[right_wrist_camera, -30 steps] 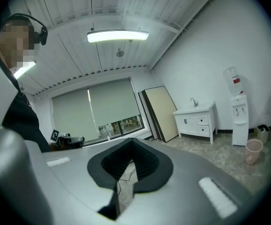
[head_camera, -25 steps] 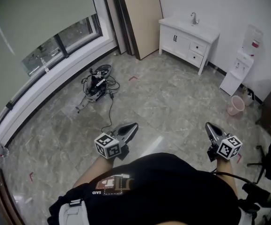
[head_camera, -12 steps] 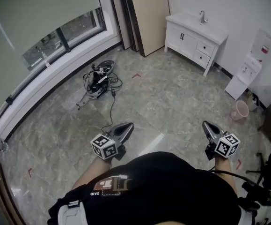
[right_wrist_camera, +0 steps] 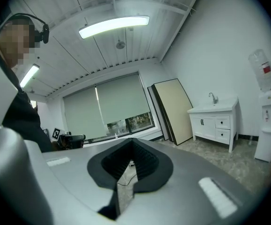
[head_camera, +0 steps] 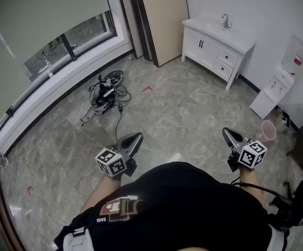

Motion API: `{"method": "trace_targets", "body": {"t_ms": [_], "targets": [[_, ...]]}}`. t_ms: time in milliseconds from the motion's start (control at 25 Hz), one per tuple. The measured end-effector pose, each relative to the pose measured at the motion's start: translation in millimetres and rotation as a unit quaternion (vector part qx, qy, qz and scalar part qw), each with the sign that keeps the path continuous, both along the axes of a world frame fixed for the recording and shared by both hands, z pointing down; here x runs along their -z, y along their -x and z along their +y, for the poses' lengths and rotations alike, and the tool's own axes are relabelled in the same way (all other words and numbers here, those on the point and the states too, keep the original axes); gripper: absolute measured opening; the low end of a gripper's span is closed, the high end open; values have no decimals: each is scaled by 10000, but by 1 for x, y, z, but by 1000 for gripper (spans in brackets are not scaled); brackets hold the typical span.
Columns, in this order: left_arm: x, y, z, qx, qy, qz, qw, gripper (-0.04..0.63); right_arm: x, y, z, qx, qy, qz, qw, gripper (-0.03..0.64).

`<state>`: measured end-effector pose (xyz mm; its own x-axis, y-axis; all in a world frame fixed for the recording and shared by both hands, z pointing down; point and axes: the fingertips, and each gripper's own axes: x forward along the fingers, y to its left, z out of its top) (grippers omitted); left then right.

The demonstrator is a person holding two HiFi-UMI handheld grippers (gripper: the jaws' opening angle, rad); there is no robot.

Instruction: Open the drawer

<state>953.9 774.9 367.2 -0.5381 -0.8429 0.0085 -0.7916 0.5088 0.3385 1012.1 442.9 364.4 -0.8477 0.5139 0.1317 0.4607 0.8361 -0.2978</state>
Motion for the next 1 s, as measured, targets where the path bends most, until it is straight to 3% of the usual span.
{"method": "trace_targets", "body": {"t_ms": [280, 480, 680, 1000], "targets": [[-3, 29, -72, 11, 44, 118, 9999, 0, -4, 45, -64, 122, 54, 149, 9998, -2], [-22, 62, -84, -50, 226, 327, 9992, 0, -24, 71, -73, 109, 110, 357, 9992, -2], [-28, 113, -98, -326, 164, 377, 9986, 0, -31, 109, -83, -183, 152, 507, 9984, -2], [-18, 234, -108, -1113, 132, 229, 9934, 0, -14, 187, -70, -798, 58, 321, 9963, -2]]}}
